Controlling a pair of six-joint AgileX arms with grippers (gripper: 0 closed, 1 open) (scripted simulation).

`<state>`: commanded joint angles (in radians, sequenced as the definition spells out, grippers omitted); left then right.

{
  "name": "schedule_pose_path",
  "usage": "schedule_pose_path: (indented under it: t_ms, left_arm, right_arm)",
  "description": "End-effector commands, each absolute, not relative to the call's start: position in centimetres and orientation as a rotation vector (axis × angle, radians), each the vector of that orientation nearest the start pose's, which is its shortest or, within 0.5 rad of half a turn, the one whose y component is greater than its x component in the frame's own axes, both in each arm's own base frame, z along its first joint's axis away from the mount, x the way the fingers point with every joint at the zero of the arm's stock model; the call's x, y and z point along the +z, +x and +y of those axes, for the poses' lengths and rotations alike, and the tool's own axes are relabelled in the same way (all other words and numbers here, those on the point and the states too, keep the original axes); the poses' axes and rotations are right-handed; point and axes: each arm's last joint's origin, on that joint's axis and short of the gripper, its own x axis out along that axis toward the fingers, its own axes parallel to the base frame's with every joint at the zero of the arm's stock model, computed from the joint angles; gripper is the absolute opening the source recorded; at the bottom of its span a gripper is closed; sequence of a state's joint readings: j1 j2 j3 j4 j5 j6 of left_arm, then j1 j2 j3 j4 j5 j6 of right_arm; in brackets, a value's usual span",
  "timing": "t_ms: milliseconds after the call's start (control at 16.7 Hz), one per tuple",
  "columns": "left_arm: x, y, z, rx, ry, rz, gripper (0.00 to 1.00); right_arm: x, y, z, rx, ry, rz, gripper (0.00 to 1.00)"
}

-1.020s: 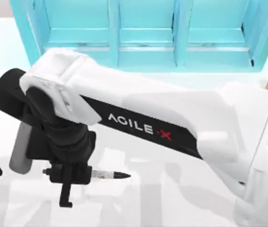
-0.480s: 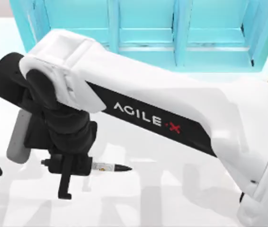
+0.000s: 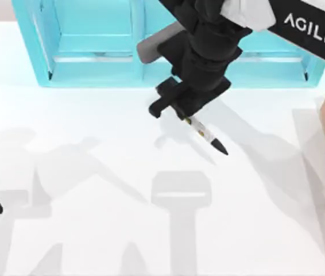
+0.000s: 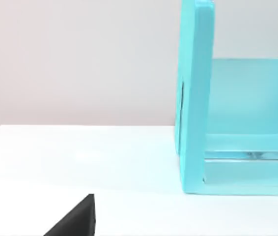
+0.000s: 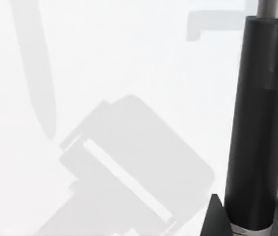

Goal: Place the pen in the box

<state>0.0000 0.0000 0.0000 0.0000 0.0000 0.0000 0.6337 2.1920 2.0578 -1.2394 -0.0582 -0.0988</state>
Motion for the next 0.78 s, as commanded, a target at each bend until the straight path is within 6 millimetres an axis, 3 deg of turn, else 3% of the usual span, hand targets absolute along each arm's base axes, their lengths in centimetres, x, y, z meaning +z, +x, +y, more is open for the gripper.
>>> schedule_pose_path:
  t_ms: [180, 360, 480, 600, 780]
  left_arm:
    - [16.0, 10.6, -0.1, 0.000, 0.000, 0.000, 1.00]
    - [16.0, 10.6, -0.1, 0.000, 0.000, 0.000, 1.00]
    - [16.0, 10.6, -0.1, 0.000, 0.000, 0.000, 1.00]
    - [16.0, 10.6, -0.1, 0.000, 0.000, 0.000, 1.00]
    - [16.0, 10.6, -0.1, 0.000, 0.000, 0.000, 1.00]
  right_arm:
    - [24.6, 39.2, 15.7, 0.341, -0.084, 1.362, 0.00]
    - [24.1, 38.6, 2.7, -0.020, 0.352, 1.337, 0.00]
    - [23.6, 35.7, -4.8, -0.251, 0.636, 1.263, 0.00]
    - [23.1, 31.6, -10.5, -0.452, 0.891, 1.153, 0.00]
    - [22.2, 25.6, -15.2, -0.669, 1.194, 0.968, 0.00]
